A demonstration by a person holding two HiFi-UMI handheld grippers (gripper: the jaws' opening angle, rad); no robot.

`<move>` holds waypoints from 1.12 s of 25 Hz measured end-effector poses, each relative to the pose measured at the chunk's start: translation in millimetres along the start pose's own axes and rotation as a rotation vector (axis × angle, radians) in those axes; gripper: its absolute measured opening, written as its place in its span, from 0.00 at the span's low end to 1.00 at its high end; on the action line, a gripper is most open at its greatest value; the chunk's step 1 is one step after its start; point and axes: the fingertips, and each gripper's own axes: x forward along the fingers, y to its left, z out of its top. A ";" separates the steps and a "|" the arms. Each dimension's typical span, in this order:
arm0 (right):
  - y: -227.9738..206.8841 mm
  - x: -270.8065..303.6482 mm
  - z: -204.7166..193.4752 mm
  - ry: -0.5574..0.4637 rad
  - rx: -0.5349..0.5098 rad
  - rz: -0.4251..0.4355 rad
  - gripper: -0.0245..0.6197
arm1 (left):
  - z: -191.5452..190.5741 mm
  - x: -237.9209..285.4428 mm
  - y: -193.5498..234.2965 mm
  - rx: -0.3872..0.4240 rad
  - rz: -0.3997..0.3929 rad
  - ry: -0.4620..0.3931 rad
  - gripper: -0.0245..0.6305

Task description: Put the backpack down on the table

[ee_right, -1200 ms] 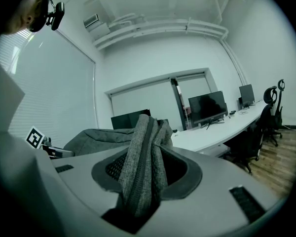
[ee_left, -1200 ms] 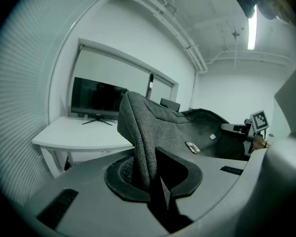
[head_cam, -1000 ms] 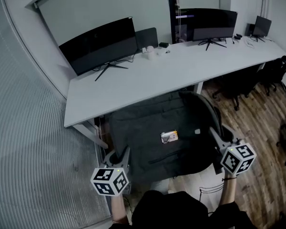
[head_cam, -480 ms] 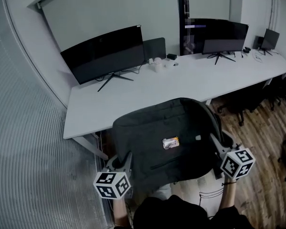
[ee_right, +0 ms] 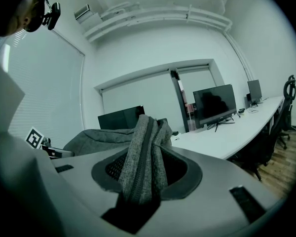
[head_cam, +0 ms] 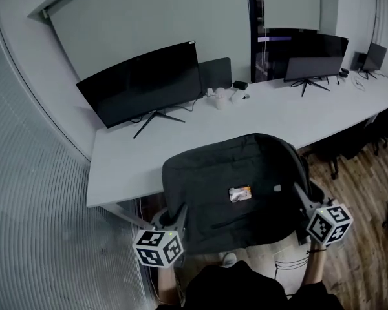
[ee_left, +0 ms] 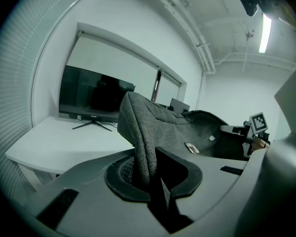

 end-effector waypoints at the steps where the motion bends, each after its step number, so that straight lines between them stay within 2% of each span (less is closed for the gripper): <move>1: -4.1 4.9 2.3 -0.003 0.001 -0.008 0.25 | 4.0 8.4 1.7 0.001 -0.007 0.001 0.12; 8: -27.1 28.8 -3.4 -0.023 0.022 -0.060 0.25 | 12.2 55.0 12.5 0.031 -0.055 0.016 0.12; 18: -51.3 49.8 15.1 -0.035 0.017 -0.121 0.25 | 34.8 104.1 15.4 0.054 -0.111 0.029 0.12; 28: -83.0 92.8 38.0 -0.021 0.019 -0.127 0.25 | 61.8 157.5 20.5 0.045 -0.122 0.036 0.12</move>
